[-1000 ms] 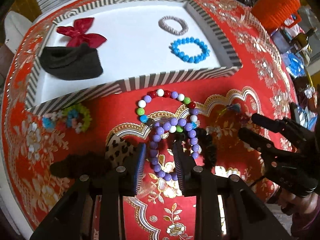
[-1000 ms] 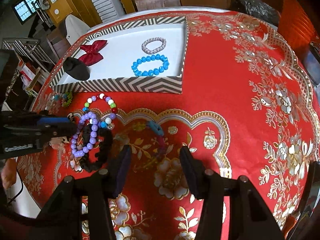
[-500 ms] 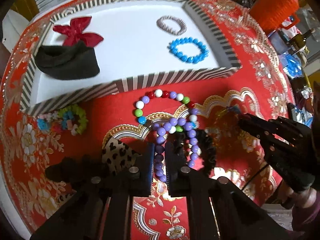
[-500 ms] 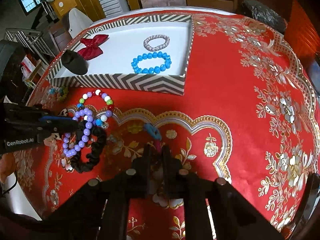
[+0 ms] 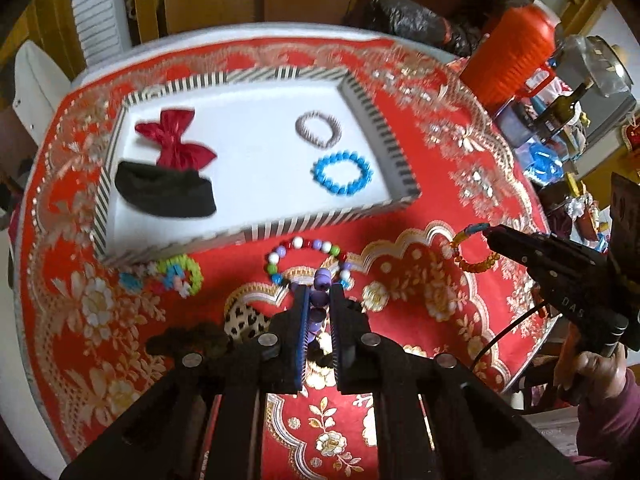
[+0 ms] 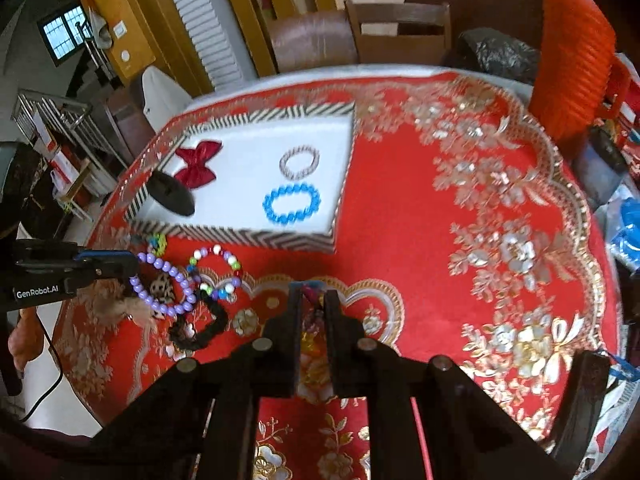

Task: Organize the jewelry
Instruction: 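Grasp purple bead bracelet with left tool while right tool reaches for small blue item, then carry purple bracelet into tray with left tool while right tool places rainbow bracelet there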

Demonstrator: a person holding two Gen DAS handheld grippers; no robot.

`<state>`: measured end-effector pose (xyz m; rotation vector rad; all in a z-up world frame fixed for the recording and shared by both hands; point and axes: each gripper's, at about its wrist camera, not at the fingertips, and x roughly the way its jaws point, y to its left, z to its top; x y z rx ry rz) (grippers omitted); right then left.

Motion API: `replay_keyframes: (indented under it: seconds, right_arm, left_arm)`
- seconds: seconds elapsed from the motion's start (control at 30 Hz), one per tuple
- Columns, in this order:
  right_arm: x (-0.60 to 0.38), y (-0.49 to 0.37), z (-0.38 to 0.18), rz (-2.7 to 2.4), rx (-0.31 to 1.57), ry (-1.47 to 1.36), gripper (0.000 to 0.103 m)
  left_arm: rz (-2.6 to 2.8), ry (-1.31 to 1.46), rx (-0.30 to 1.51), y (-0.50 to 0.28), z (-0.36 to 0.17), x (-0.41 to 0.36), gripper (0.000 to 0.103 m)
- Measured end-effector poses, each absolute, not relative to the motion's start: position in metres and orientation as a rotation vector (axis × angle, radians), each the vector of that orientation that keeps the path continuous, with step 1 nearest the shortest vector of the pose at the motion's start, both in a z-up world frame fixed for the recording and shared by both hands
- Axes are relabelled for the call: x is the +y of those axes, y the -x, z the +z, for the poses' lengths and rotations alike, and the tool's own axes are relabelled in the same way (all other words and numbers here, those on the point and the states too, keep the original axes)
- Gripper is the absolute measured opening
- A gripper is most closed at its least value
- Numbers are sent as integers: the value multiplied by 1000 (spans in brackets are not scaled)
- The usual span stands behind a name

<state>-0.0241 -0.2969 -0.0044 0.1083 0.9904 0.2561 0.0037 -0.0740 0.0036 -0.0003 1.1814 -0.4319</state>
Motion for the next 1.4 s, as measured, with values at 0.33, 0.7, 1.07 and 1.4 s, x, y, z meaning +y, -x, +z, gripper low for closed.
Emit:
replay_keyframes:
  seconds: [0.33, 0.7, 1.07, 1.4]
  right_arm:
    - [-300, 24, 23, 254, 934, -112, 11]
    - [-286, 1, 38, 291, 914, -77, 11]
    - [-277, -29, 45, 304, 911, -44, 11]
    - [-271, -54, 46, 309, 912, -26, 11]
  left_arm:
    - [-414, -32, 1114, -21, 31, -81, 0]
    - [-365, -49, 1076, -42, 43, -82, 0]
    - [-333, -58, 1070, -64, 43, -82, 0]
    - [-321, -74, 1086, -85, 34, -86, 0]
